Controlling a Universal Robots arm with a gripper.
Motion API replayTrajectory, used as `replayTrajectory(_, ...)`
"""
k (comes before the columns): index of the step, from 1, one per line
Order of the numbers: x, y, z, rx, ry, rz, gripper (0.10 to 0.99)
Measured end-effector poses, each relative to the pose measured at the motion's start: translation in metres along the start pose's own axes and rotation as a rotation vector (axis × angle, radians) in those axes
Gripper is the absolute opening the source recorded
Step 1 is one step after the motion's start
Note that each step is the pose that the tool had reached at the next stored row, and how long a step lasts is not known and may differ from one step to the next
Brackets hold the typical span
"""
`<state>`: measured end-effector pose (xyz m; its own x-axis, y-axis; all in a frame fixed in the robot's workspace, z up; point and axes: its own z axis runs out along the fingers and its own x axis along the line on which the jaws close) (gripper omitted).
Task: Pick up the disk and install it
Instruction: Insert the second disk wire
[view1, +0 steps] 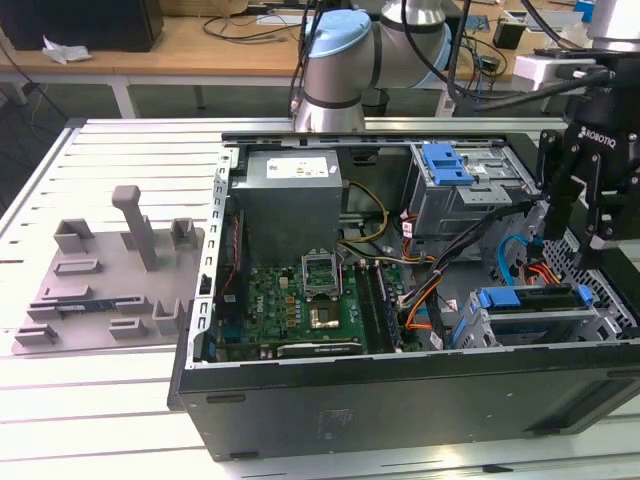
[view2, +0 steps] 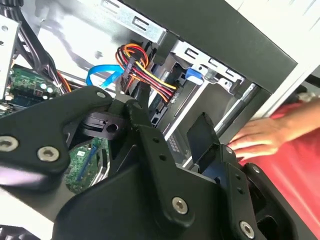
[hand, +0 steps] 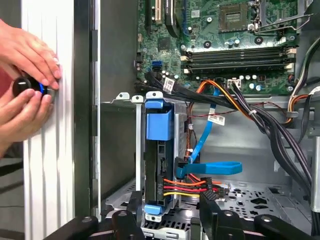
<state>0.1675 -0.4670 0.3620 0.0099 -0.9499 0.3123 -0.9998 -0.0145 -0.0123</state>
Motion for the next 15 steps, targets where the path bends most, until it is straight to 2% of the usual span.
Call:
replayTrajectory(1, -0.0027, -0.0001, -0.001, -0.005, 0.0183, -0.002, 0.573)
replayTrajectory(3, -0.0049, -0.0001, -0.0016, -0.013, 0.0327, -0.005, 0.573)
replayTrajectory(4, -0.007, -0.0001, -0.0022, -0.02, 0.0448, -0.007, 0.573)
replayTrajectory(8, -0.0175, -0.0004, -0.0058, -0.026, 0.0803, -0.008, 0.573)
replayTrajectory(10, -0.0191, -0.0002, -0.0052, -0.035, 0.0955, -0.004, 0.573)
replayTrajectory(11, -0.0193, -0.0001, -0.0048, -0.039, 0.0979, 0.0, 0.557)
replayTrajectory(12, -0.0194, 0.0, -0.0044, -0.042, 0.0995, 0.003, 0.49)
replayTrajectory(13, -0.0196, 0.0003, -0.0038, -0.048, 0.102, 0.011, 0.49)
replayTrajectory(14, -0.0197, 0.0005, -0.0034, -0.052, 0.1034, 0.014, 0.42)
replayTrajectory(15, -0.0199, 0.0007, -0.0031, -0.054, 0.1046, 0.017, 0.42)
